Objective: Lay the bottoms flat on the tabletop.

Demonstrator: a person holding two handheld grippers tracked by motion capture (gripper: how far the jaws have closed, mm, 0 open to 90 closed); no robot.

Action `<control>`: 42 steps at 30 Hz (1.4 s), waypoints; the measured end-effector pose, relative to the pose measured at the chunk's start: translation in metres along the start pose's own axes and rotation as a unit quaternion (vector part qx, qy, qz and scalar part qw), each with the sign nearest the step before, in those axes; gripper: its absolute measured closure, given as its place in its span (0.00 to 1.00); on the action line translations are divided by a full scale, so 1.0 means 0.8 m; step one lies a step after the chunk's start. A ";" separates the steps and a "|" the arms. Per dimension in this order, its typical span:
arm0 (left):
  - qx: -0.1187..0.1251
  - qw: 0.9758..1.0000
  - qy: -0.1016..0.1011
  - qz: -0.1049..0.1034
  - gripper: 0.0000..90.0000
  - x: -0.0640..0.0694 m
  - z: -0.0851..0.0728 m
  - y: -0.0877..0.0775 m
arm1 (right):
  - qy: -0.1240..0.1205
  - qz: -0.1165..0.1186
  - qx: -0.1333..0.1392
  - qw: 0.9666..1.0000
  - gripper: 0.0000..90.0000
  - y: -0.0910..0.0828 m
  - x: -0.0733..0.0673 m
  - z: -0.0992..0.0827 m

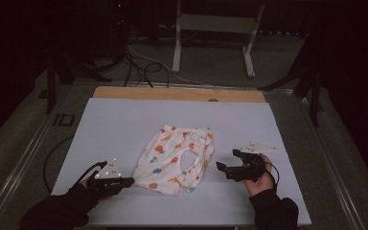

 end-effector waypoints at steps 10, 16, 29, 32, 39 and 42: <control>0.024 0.999 -0.029 -0.036 0.45 0.000 -0.017 0.003 | -0.002 0.001 0.001 1.000 0.15 -0.002 -0.004 -0.001; 0.083 0.994 -0.064 0.018 0.12 0.002 0.008 -0.005 | -0.005 0.012 0.001 1.000 0.16 0.006 -0.024 0.002; 0.145 0.983 -0.080 0.081 0.02 0.030 0.036 0.005 | 0.019 0.001 -0.067 0.998 0.39 0.058 -0.060 -0.022; 0.153 0.980 -0.092 0.089 0.02 0.028 0.033 0.004 | 0.030 -0.015 -0.082 0.996 0.51 0.069 -0.058 -0.028; 0.153 0.979 -0.097 0.091 0.02 0.030 0.030 0.005 | 0.036 -0.040 -0.099 0.994 0.96 0.081 -0.056 -0.034; 0.153 0.979 -0.095 0.091 0.02 0.031 0.030 0.005 | 0.041 -0.040 -0.096 0.994 0.99 0.075 -0.052 -0.033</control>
Point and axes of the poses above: each handheld gripper's, and its own axes: y roughly forward along the jaws, z roughly out of its top, x roughly to its right, the point moved 4 cm from there along y, roughly forward along the jaws, and after that the axes turned 2 degrees about -x, right-handed, at the moved point
